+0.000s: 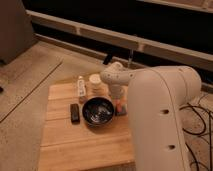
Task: Place the pepper on the white sponge
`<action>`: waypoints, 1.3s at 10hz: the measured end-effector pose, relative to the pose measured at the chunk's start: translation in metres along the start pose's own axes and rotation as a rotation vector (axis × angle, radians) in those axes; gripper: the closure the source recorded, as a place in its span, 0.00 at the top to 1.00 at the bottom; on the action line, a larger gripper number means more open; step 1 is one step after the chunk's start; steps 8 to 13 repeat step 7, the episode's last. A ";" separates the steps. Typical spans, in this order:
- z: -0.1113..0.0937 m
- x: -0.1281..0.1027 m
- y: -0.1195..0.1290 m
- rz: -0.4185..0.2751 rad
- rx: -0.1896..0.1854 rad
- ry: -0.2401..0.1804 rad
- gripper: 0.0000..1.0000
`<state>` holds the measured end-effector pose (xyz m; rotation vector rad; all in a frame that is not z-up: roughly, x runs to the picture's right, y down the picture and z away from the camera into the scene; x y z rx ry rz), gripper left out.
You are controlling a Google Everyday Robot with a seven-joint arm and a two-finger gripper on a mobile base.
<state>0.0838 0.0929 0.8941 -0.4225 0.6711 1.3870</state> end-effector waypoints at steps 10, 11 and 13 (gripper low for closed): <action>-0.002 0.000 0.010 -0.039 -0.011 -0.002 0.80; -0.002 0.000 0.010 -0.039 -0.011 -0.002 0.80; -0.002 0.000 0.010 -0.039 -0.011 -0.002 0.80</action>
